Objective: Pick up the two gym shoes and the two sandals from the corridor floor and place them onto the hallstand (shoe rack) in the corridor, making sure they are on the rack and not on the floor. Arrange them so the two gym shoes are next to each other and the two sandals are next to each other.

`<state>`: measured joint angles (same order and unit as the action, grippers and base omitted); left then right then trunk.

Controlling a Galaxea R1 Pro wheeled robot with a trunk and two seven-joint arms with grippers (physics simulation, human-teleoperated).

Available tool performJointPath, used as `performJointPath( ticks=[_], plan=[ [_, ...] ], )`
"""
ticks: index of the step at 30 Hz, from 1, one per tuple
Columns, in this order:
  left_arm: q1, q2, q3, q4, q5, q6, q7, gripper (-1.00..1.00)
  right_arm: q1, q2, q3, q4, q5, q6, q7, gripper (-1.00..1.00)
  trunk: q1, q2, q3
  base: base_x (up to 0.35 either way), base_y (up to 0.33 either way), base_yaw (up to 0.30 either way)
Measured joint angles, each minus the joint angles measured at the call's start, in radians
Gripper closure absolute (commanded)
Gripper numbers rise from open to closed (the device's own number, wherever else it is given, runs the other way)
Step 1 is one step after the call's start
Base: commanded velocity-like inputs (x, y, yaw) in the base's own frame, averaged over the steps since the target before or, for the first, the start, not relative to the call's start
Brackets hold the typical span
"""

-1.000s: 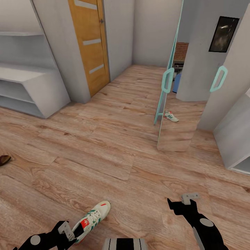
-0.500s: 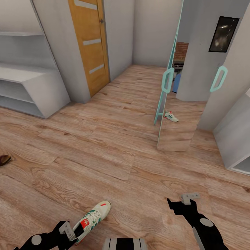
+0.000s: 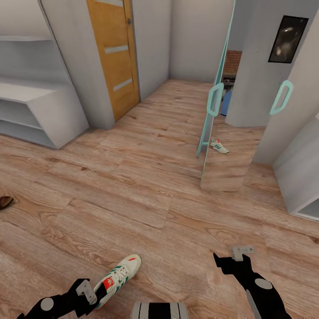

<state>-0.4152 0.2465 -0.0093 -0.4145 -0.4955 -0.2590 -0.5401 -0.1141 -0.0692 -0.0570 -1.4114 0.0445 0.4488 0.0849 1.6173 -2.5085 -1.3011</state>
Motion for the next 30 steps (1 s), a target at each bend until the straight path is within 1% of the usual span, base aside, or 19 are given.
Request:
performJointPath(
  ticks=[6,17,29,30],
  plan=[
    [0.0,0.0,-0.001,-0.025,0.001,-0.002,0.0,-1.0,0.0,0.0,-0.001,0.0,0.0,0.0,0.0,-1.0,0.003,-0.001,-0.025,0.0,0.0,0.0],
    [0.001,-0.001,-0.001,-0.054,0.001,-0.002,0.0,-1.0,0.0,0.0,-0.001,0.0,0.0,0.0,0.0,-1.0,0.008,-0.004,-0.083,0.0,0.0,0.0],
    [0.004,-0.001,-0.003,-0.062,0.0,0.0,-0.001,-1.0,0.0,0.0,-0.003,-0.001,0.0,0.0,0.0,-1.0,0.008,-0.004,-0.087,0.0,0.0,0.0],
    [0.004,-0.001,-0.003,-0.062,0.0,0.0,0.0,-1.0,0.0,0.0,-0.003,-0.001,0.001,0.0,0.0,-1.0,0.008,-0.004,-0.091,0.0,0.0,0.0]
  ],
)
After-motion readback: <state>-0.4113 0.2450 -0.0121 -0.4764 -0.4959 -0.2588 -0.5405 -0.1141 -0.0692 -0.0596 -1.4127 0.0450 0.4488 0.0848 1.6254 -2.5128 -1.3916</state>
